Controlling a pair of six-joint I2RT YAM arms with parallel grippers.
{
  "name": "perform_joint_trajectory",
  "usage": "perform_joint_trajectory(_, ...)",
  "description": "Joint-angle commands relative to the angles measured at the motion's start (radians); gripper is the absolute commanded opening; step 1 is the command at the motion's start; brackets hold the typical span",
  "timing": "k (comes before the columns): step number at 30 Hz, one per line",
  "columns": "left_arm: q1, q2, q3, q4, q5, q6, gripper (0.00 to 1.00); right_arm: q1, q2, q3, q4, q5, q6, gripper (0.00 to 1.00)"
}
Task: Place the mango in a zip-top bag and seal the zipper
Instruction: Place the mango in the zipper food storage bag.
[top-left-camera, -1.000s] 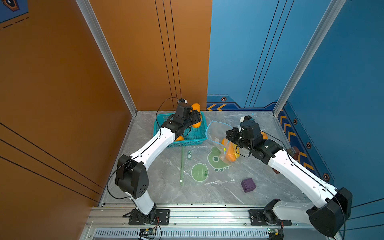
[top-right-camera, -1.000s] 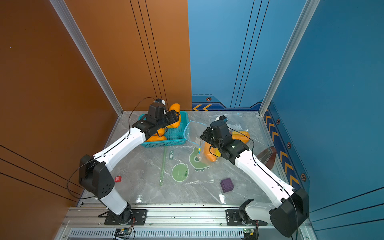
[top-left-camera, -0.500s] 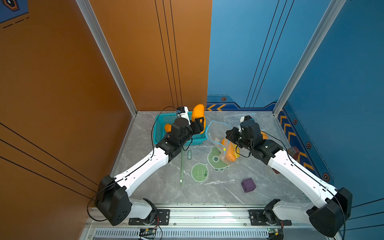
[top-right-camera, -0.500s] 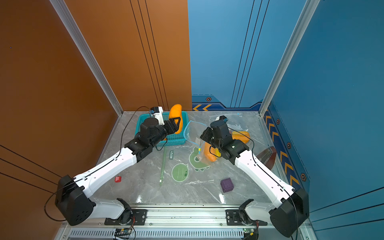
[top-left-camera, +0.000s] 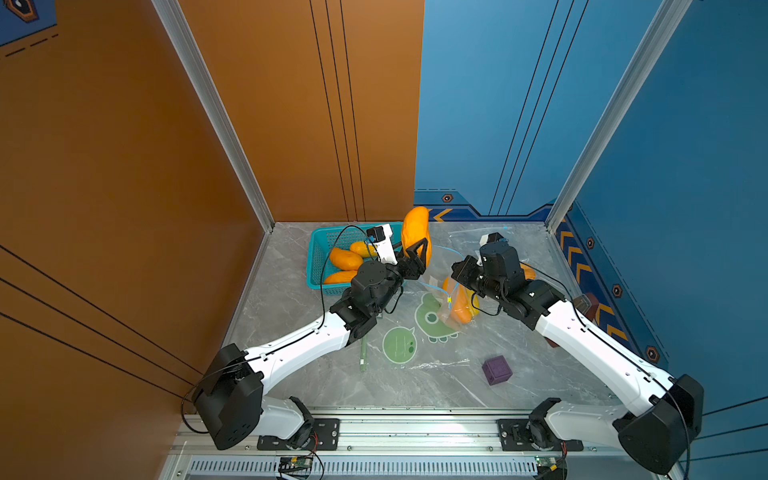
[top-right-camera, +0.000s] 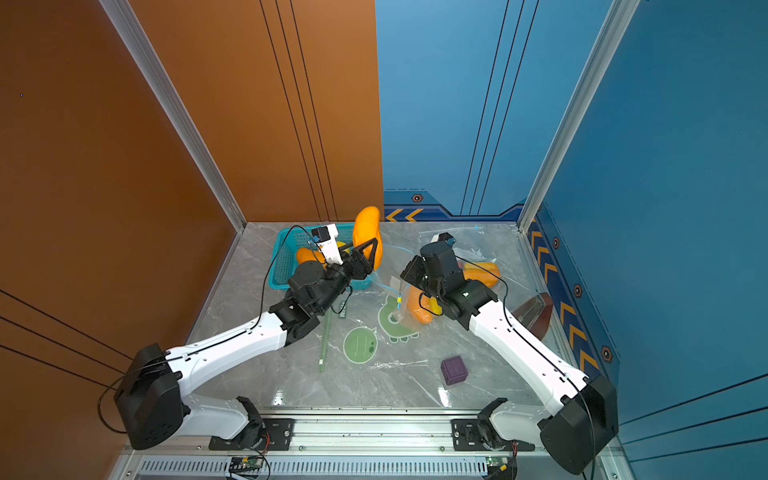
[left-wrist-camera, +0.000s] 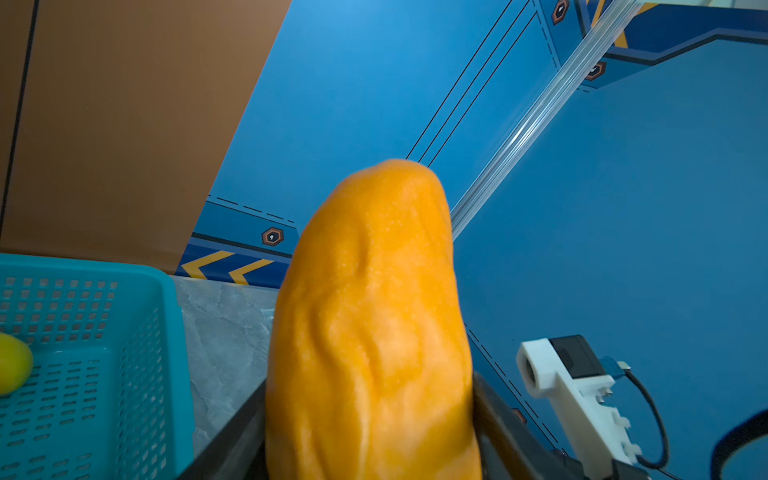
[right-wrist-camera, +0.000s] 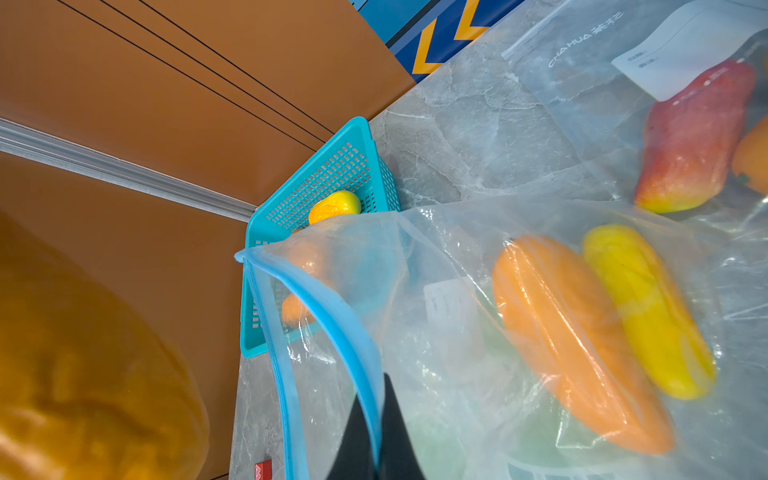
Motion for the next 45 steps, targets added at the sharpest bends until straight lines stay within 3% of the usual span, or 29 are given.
perform_joint_trajectory(1,-0.018,0.032,0.003,0.128,-0.024,0.022,0.30,-0.005,-0.021,-0.011,0.002,0.027,-0.008,0.00)
perform_joint_trajectory(15,-0.067,0.182,0.063,0.196,-0.010,0.009,0.32,-0.009,-0.035,-0.009,0.021,0.025,-0.001,0.00)
perform_joint_trajectory(23,-0.086,0.202,0.037,0.219,0.015,0.013,0.41,-0.021,-0.035,-0.005,0.022,0.034,-0.004,0.00)
perform_joint_trajectory(27,-0.086,0.211,0.028,0.228,0.040,0.000,0.50,-0.025,-0.036,-0.002,0.025,0.038,-0.007,0.00)
perform_joint_trajectory(36,-0.090,0.215,0.002,0.227,0.054,-0.011,0.51,-0.033,-0.034,0.007,0.031,0.044,-0.011,0.00)
perform_joint_trajectory(45,-0.091,0.218,-0.021,0.226,0.083,-0.020,0.66,-0.039,-0.031,0.019,0.033,0.044,-0.017,0.00)
